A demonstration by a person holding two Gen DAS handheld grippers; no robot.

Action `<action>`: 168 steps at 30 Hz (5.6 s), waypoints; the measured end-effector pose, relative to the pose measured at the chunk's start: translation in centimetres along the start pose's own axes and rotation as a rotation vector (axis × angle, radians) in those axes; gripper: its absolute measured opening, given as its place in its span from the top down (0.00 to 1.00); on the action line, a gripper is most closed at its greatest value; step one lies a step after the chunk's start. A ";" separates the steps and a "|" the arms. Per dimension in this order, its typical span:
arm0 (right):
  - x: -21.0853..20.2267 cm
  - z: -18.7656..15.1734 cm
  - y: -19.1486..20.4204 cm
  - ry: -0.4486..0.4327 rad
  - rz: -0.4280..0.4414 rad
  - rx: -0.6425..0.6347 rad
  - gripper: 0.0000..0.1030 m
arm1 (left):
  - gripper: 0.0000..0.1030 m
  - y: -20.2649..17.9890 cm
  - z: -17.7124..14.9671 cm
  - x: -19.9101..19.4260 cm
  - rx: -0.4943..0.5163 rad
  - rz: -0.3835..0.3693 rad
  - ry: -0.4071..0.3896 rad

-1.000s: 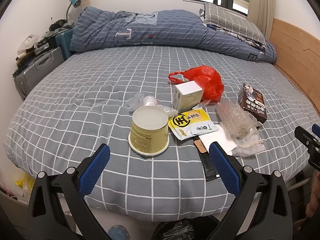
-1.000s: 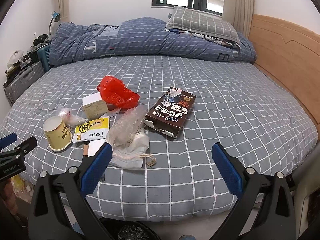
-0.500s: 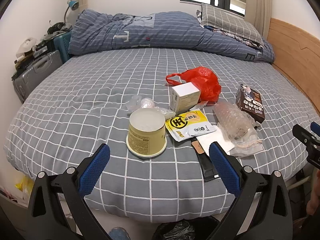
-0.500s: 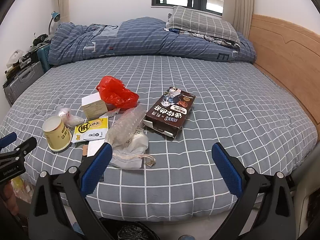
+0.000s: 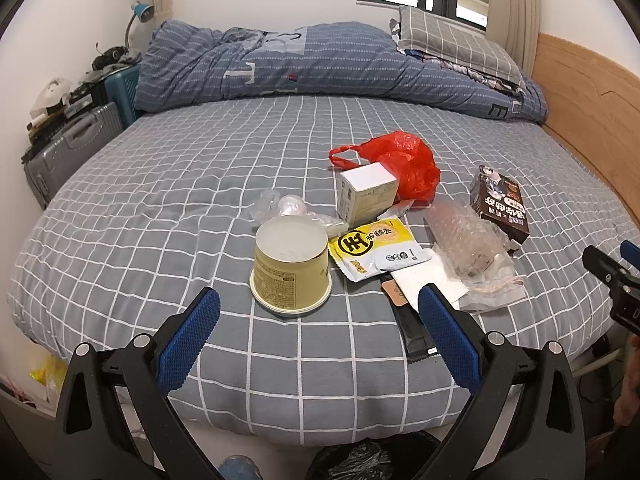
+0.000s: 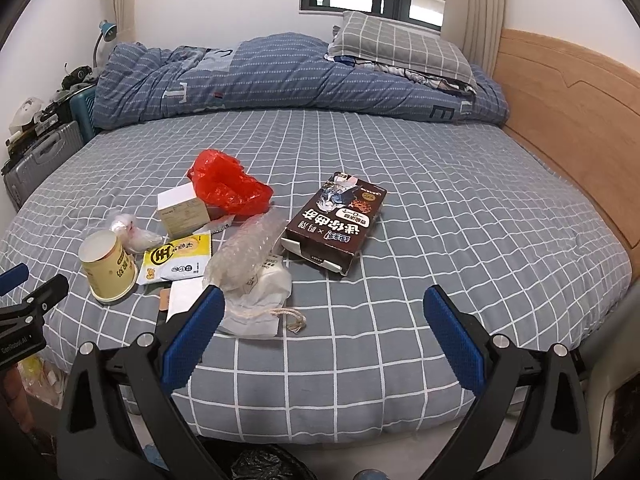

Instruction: Collect trash

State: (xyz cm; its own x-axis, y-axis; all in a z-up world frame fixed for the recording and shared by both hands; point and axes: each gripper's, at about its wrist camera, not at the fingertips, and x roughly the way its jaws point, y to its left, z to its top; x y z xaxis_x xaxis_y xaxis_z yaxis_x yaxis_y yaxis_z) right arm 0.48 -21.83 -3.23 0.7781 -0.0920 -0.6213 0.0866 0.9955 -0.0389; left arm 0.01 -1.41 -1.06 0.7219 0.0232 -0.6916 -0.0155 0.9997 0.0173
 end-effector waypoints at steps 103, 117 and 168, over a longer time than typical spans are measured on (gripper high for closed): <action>2.6 0.1 6.2 0.055 0.139 -0.041 0.75 | 0.27 2.6 0.0 2.9 -0.078 -0.076 0.107; -1.8 -2.6 6.6 0.027 0.138 -0.071 0.75 | 0.27 1.6 -3.0 0.0 -0.098 -0.075 0.130; -14.1 -18.0 6.2 0.185 0.203 -0.118 0.75 | 0.27 2.8 -19.7 -10.4 -0.082 -0.055 0.314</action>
State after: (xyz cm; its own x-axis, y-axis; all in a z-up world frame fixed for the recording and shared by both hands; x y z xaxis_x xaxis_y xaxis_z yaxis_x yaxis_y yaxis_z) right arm -21.14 -13.98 -8.83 0.6447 0.1039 -0.7573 -0.1403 0.9900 0.0165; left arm -21.13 1.21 -8.02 0.4747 -0.0437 -0.8790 -0.0476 0.9960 -0.0752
